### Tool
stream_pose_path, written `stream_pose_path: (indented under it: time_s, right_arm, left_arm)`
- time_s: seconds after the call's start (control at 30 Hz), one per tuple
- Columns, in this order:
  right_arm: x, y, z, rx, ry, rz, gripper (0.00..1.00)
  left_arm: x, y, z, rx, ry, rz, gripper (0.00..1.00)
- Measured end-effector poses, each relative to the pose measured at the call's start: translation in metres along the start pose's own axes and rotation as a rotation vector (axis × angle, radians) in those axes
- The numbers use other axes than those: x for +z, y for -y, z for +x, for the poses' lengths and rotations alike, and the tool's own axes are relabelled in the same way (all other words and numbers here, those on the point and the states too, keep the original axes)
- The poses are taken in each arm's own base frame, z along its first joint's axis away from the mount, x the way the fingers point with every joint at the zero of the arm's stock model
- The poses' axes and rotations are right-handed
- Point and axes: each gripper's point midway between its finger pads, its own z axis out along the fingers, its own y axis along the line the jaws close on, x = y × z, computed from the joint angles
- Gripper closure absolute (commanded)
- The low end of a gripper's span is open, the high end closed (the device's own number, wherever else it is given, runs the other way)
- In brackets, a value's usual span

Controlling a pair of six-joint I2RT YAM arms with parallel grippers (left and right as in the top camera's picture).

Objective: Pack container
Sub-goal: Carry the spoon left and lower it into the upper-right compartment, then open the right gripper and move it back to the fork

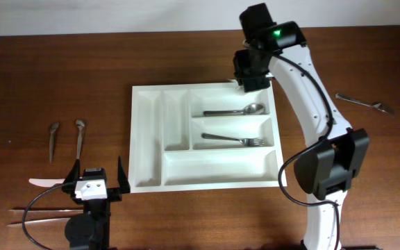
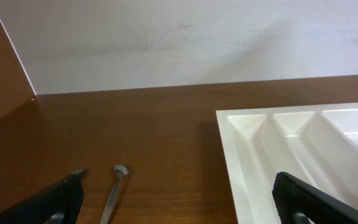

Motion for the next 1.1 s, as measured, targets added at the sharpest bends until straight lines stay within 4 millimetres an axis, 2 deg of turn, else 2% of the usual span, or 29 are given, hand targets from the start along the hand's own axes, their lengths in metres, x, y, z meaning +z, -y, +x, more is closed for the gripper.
stream_pose_path:
  time_s: [0.3, 0.57, 0.63, 0.77, 0.8, 0.93, 1.03, 1.1]
  right_arm:
    - [0.038, 0.01, -0.006, 0.022, 0.024, 0.09, 0.9]
    - [0.038, 0.015, -0.013, 0.021, 0.068, 0.108, 0.81]
    - [0.038, 0.015, -0.014, 0.022, 0.073, 0.108, 0.75]
    - [0.038, 0.015, -0.022, 0.017, 0.107, 0.108, 0.46]
    - [0.037, 0.015, -0.027, 0.003, 0.129, 0.11, 0.36]
    - [0.033, 0.017, -0.056, -0.019, 0.209, 0.123, 0.14]
    - [0.027, 0.019, -0.1, -0.024, 0.276, 0.136, 0.04]
    - [0.021, 0.022, -0.133, -0.006, 0.31, 0.145, 0.04]
  left_arm:
    - [0.0, 0.0, 0.0, 0.0, 0.0, 0.0, 0.01]
    - [0.0, 0.0, 0.0, 0.0, 0.0, 0.0, 0.01]
    - [0.0, 0.0, 0.0, 0.0, 0.0, 0.0, 0.01]
    - [0.0, 0.0, 0.0, 0.0, 0.0, 0.0, 0.01]
    - [0.0, 0.0, 0.0, 0.0, 0.0, 0.0, 0.01]
    - [0.0, 0.0, 0.0, 0.0, 0.0, 0.0, 0.01]
    - [0.0, 0.0, 0.0, 0.0, 0.0, 0.0, 0.01]
    - [0.0, 0.0, 0.0, 0.0, 0.0, 0.0, 0.01]
